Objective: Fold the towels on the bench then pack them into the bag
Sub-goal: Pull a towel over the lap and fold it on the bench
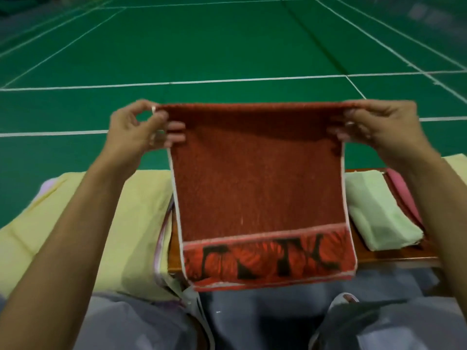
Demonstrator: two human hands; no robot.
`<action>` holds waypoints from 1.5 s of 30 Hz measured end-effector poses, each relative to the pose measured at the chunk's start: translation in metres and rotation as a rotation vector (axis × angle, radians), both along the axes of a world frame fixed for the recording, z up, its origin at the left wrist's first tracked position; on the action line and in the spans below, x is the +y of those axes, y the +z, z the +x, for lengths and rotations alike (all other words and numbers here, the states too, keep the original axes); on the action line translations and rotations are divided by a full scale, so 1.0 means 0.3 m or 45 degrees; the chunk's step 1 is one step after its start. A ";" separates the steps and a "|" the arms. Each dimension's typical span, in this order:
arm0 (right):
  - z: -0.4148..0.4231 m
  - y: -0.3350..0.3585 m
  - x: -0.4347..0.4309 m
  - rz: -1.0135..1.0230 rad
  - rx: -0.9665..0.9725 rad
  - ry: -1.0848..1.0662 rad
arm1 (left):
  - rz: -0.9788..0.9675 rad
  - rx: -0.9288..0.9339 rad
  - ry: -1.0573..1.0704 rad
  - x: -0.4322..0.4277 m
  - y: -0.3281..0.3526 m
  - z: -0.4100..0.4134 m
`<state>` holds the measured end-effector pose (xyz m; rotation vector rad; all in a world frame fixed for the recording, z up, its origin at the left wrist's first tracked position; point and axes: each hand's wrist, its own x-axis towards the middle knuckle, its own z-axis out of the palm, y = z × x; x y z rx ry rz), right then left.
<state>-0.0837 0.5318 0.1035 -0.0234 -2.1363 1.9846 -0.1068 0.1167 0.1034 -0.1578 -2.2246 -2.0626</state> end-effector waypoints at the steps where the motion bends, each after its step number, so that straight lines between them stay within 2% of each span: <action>1: -0.021 0.025 -0.003 -0.064 0.080 -0.002 | 0.069 0.065 -0.002 -0.003 0.027 -0.012; 4: -0.037 0.083 -0.001 -0.135 0.307 0.011 | 0.169 0.268 0.003 -0.020 0.080 -0.008; 7: 0.010 0.085 0.007 -0.167 0.434 -0.005 | 0.259 0.367 -0.010 -0.043 0.066 0.050; 11: 0.158 0.029 0.042 -0.002 0.408 0.078 | 0.338 0.341 -0.130 -0.080 -0.035 0.174; 14: 0.271 -0.018 0.113 0.219 0.180 0.315 | 0.228 0.172 -0.393 -0.138 -0.130 0.257; 18: 0.306 -0.103 0.170 0.637 -0.366 0.794 | -0.210 -0.296 -1.003 -0.211 -0.217 0.280; 20: 0.303 -0.135 0.170 0.767 -0.622 1.094 | -0.377 -0.421 -1.251 -0.191 -0.238 0.277; 22: 0.296 -0.164 0.147 0.835 -0.782 1.245 | -0.539 -0.527 -1.374 -0.150 -0.264 0.281; 24: 0.291 -0.188 0.121 0.888 -0.930 1.243 | -0.698 -0.641 -1.409 -0.119 -0.294 0.279; 27: 0.298 -0.182 0.101 1.048 -1.132 1.193 | -0.857 -0.816 -1.326 -0.104 -0.303 0.271; 29: 0.303 -0.155 0.105 1.118 -1.171 1.102 | -0.907 -0.864 -1.095 -0.105 -0.281 0.266; 31: 0.298 -0.158 0.091 1.070 -0.992 0.852 | -0.978 -0.637 -0.648 -0.082 -0.273 0.258; 33: 0.269 -0.228 0.045 1.048 -0.569 0.431 | -1.041 -0.213 -0.122 -0.026 -0.316 0.241; 34: 0.250 -0.280 -0.006 1.105 -0.321 0.235 | -1.075 0.017 0.053 0.022 -0.347 0.237; 35: 0.237 -0.332 -0.075 1.198 -0.137 0.143 | -1.137 0.198 0.100 0.076 -0.381 0.237; 37: 0.232 -0.432 -0.216 1.388 -0.028 0.259 | -1.267 0.341 -0.123 0.185 -0.462 0.248; 40: 0.255 -0.552 -0.350 1.654 -0.052 0.489 | -1.564 0.293 -0.382 0.295 -0.579 0.292; 42: 0.256 -0.591 -0.345 1.743 -0.090 0.482 | -1.679 0.257 -0.373 0.294 -0.619 0.305; 45: 0.228 -0.610 -0.242 1.811 -0.199 0.325 | -1.682 0.164 -0.253 0.205 -0.630 0.277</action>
